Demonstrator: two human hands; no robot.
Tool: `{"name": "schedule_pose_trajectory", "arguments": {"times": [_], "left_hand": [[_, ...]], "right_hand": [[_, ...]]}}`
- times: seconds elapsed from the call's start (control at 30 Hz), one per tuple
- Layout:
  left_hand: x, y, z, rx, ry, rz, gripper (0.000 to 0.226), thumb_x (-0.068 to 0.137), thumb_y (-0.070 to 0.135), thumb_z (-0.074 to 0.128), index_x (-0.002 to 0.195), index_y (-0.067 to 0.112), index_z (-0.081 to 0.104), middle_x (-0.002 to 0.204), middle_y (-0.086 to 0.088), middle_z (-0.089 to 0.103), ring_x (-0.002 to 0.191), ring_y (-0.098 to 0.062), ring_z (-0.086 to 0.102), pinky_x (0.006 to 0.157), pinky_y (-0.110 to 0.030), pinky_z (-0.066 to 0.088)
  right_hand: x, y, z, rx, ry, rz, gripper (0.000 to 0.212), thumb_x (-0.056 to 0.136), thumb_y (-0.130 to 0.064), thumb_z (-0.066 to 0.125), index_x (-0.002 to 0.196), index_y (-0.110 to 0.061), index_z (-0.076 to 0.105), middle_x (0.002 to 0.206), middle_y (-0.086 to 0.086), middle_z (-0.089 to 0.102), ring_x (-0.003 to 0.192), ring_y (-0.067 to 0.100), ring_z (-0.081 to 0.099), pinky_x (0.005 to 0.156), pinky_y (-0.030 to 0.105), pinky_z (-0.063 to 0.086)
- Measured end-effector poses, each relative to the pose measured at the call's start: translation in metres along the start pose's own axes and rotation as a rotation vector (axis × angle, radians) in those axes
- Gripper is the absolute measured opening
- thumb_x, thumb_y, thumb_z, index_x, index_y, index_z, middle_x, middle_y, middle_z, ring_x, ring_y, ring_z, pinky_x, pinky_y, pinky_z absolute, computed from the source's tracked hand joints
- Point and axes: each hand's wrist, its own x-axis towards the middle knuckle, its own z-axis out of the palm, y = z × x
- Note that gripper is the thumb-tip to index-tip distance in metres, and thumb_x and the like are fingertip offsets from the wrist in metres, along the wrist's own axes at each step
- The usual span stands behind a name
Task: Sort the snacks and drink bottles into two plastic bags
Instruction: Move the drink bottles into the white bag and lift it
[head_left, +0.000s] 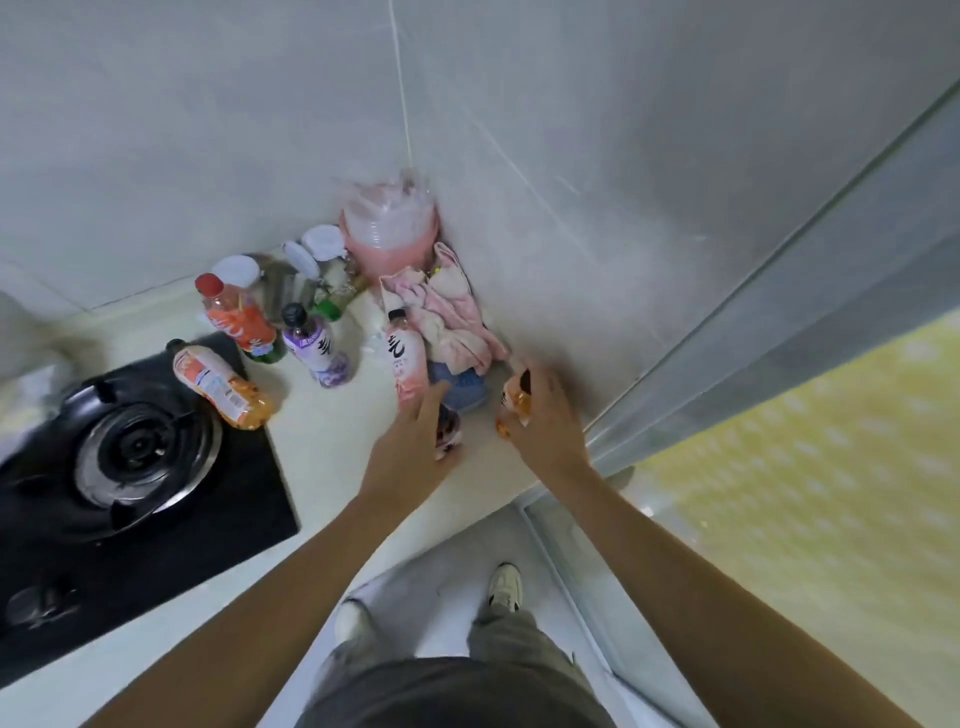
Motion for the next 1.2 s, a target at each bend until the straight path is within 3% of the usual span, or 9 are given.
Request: {"name": "schedule_pose_trajectory", "arguments": {"times": [0.1,0.2,0.43,0.5,0.67,0.77,0.93,1.1,1.2], "left_hand": [[-0.001,0.005,0.007,-0.114,0.074,-0.141,0.076,0.078,0.039,0.083,0.137,0.037,0.035,0.126,0.006,0.059,0.1,-0.024,0.065,0.078,-0.04,0.057],[-0.003,0.01,0.009,-0.158,0.077,-0.236,0.066,0.077,0.041,0.084,0.122,0.033,0.037,0.112,0.005,0.062,0.089,-0.024,0.063,0.069,-0.034,0.049],[-0.061,-0.013,-0.025,-0.227,0.181,-0.355,0.059,0.073,0.035,0.084,0.105,0.032,0.034,0.087,0.016,0.056,0.07,-0.015,0.055,0.057,-0.023,0.036],[-0.094,-0.03,-0.045,-0.257,0.237,-0.409,0.057,0.073,0.034,0.083,0.104,0.031,0.036,0.084,0.019,0.057,0.071,-0.008,0.057,0.056,-0.016,0.036],[-0.198,-0.091,-0.096,-0.278,0.402,-0.575,0.056,0.07,0.04,0.083,0.102,0.033,0.037,0.087,0.011,0.062,0.076,-0.015,0.061,0.066,-0.036,0.05],[-0.275,-0.13,-0.123,-0.278,0.511,-0.64,0.054,0.072,0.04,0.08,0.101,0.033,0.035,0.082,0.013,0.061,0.073,-0.015,0.06,0.06,-0.031,0.045],[-0.413,-0.195,-0.17,-0.263,0.65,-0.731,0.054,0.074,0.042,0.08,0.103,0.03,0.036,0.087,0.011,0.062,0.077,-0.017,0.062,0.064,-0.036,0.052],[-0.537,-0.248,-0.221,-0.249,0.784,-0.811,0.052,0.075,0.038,0.078,0.103,0.028,0.036,0.087,0.008,0.06,0.073,-0.018,0.058,0.058,-0.029,0.043],[-0.599,-0.28,-0.246,-0.222,0.861,-0.878,0.055,0.073,0.043,0.079,0.103,0.026,0.036,0.088,0.007,0.062,0.074,-0.019,0.06,0.063,-0.035,0.05]], "right_hand": [[0.004,0.009,0.005,0.153,-0.007,0.064,0.078,0.079,-0.026,0.085,0.143,-0.027,0.039,0.128,0.0,0.058,0.115,0.022,0.059,0.094,0.04,0.054],[0.008,0.011,0.009,0.161,-0.003,0.064,0.063,0.073,-0.036,0.088,0.124,-0.024,0.051,0.111,-0.004,0.062,0.101,0.02,0.063,0.085,0.039,0.056],[-0.019,-0.04,0.02,0.18,-0.024,-0.177,0.059,0.074,-0.047,0.085,0.12,-0.026,0.054,0.109,-0.004,0.067,0.098,0.022,0.066,0.079,0.038,0.055],[-0.036,-0.076,0.032,0.167,-0.078,-0.249,0.062,0.073,-0.048,0.085,0.121,-0.026,0.054,0.114,-0.005,0.067,0.103,0.022,0.065,0.081,0.039,0.055],[-0.098,-0.179,0.076,0.196,-0.212,-0.48,0.064,0.069,-0.044,0.09,0.121,-0.029,0.056,0.115,-0.01,0.067,0.104,0.018,0.066,0.082,0.038,0.056],[-0.149,-0.242,0.107,0.187,-0.299,-0.55,0.066,0.067,-0.049,0.09,0.121,-0.032,0.055,0.113,-0.012,0.069,0.102,0.019,0.068,0.083,0.038,0.055],[-0.25,-0.346,0.17,0.207,-0.433,-0.63,0.068,0.064,-0.057,0.087,0.118,-0.032,0.056,0.11,-0.017,0.068,0.102,0.012,0.066,0.088,0.037,0.055],[-0.346,-0.447,0.231,0.207,-0.555,-0.734,0.062,0.064,-0.054,0.09,0.112,-0.035,0.055,0.106,-0.015,0.068,0.1,0.014,0.066,0.09,0.042,0.056],[-0.391,-0.499,0.26,0.233,-0.618,-0.798,0.06,0.065,-0.05,0.09,0.111,-0.035,0.056,0.105,-0.018,0.066,0.101,0.009,0.064,0.093,0.038,0.054]]}}
